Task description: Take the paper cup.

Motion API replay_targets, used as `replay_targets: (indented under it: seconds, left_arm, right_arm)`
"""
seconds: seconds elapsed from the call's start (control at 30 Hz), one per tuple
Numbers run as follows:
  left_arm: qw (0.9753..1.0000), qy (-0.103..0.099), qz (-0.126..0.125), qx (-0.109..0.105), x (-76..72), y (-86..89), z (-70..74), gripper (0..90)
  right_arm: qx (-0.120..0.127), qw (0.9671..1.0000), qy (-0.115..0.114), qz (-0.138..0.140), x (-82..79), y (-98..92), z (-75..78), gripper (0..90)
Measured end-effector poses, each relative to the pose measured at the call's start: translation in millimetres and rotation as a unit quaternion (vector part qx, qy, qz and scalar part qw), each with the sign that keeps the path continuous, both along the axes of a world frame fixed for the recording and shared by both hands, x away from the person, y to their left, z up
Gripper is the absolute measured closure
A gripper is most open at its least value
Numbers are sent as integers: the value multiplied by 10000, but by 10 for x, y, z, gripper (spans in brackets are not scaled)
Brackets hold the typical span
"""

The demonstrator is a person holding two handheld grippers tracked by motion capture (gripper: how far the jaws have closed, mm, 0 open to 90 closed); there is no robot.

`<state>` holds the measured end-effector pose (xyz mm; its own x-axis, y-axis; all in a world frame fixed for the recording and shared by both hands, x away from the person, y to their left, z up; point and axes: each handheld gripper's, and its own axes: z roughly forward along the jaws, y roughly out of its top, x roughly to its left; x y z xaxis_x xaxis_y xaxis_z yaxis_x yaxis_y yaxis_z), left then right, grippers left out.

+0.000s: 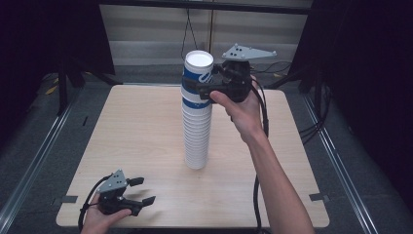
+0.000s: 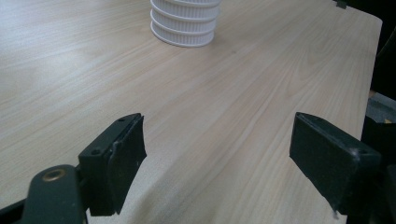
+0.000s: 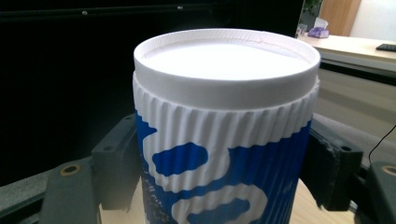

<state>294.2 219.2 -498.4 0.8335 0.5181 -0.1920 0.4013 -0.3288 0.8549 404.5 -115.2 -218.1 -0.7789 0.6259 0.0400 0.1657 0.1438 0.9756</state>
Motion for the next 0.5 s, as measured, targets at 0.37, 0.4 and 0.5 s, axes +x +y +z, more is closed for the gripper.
replay_targets:
  seconds: [0.37, 0.4, 0.5]
  left_arm:
    - [10000, -7, 33, -21, 5, 10, 4, 181]
    - [10000, -6, 43, -31, 4, 12, 6, 181]
    - [10000, -8, 62, -65, 2, 18, 11, 181]
  right_arm:
    - [216, 9998, -57, 0, -12, -34, 66, 241]
    - [215, 9997, -65, -5, -12, -32, 68, 241]
    - [265, 9996, -106, -9, -14, -28, 105, 241]
